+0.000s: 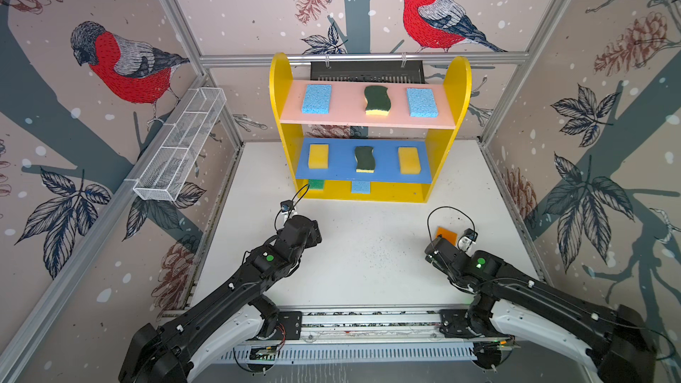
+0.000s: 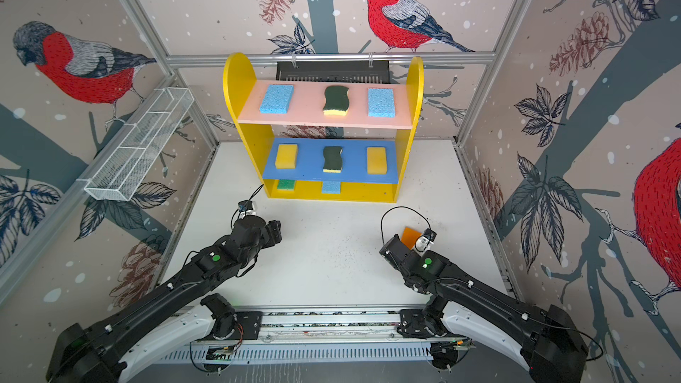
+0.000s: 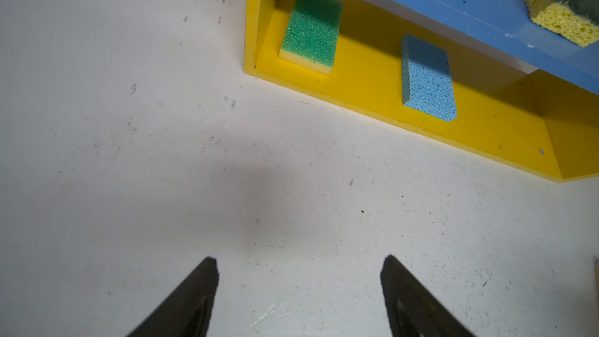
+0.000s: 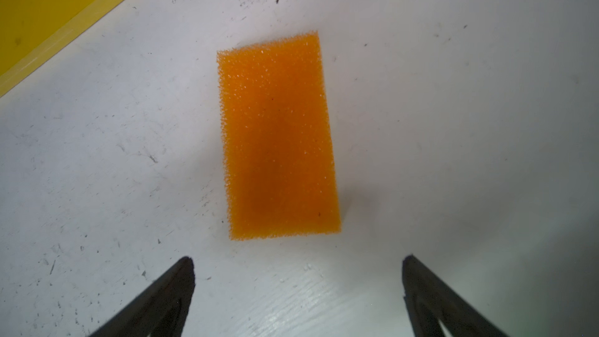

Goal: Arrange cleaning sponges on a shelf
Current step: Pick up the cleaning sponge at the middle-right of the table.

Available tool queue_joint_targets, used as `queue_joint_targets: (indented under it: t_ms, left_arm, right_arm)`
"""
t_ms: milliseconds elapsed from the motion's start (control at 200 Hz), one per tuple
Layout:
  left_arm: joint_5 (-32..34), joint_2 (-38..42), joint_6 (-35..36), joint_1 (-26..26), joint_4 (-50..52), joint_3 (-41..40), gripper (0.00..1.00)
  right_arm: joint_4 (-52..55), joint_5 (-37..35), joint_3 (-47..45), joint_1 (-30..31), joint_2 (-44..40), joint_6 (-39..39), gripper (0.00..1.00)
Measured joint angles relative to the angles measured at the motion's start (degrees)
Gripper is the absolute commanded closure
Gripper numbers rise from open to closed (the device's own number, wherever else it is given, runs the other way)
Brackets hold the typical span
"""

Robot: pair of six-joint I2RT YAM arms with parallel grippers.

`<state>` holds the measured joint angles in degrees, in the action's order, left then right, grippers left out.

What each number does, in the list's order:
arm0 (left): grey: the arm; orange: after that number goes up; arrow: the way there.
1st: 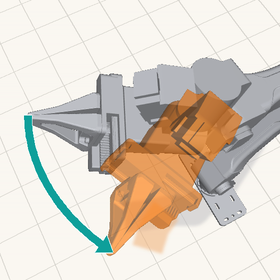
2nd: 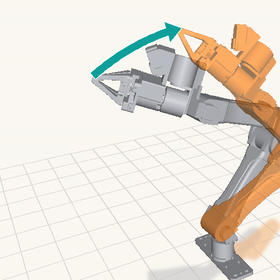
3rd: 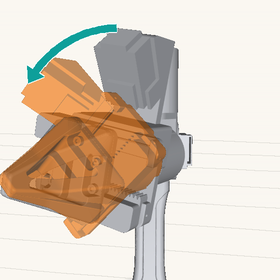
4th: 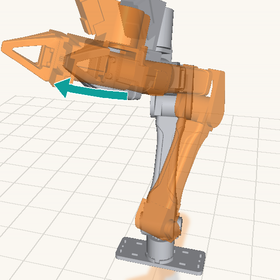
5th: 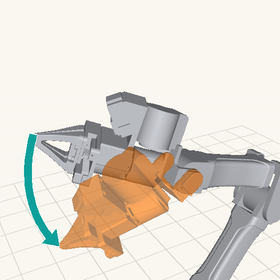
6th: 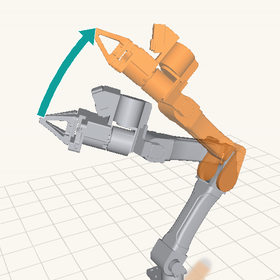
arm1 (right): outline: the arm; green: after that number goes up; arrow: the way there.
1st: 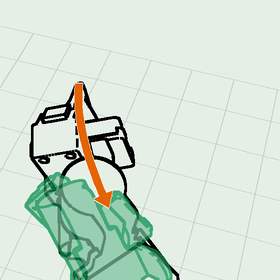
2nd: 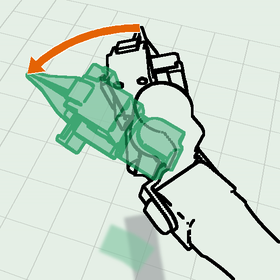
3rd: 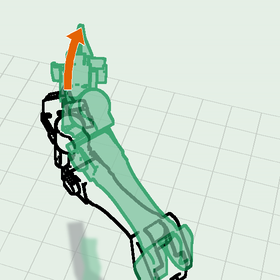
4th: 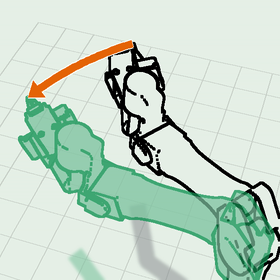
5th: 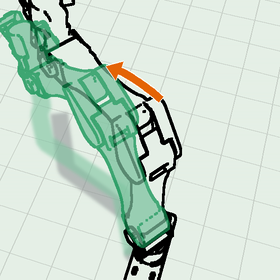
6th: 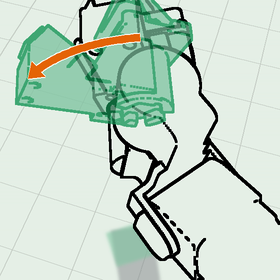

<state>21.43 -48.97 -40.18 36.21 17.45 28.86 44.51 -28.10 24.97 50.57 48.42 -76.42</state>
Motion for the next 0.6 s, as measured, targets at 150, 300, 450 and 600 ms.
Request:
queue_joint_targets:
  t_ms: [150,300,450,600]
  left_arm:
    - [-0.26,0.13,0.0,0.02,-0.48,-0.35,0.2]
    - [-0.26,0.76,-0.02,0.02,-0.48,-0.63,0.2]
    - [-0.22,0.94,-0.11,0.02,-0.46,-0.76,0.2]
    - [-0.2,0.83,-0.28,0.02,-0.48,-0.76,0.2]
  right_arm:
    - [-2.27,-0.04,-1.38,-0.72,0.52,0.35,0.0]
    - [-5.35,-0.02,-1.49,-1.64,2.43,2.84,0.0]
    - [-7.5,0.02,-1.51,-2.34,5.62,4.46,0.0]
    - [-9.03,0.17,-1.86,-2.86,7.67,5.05,0.0]
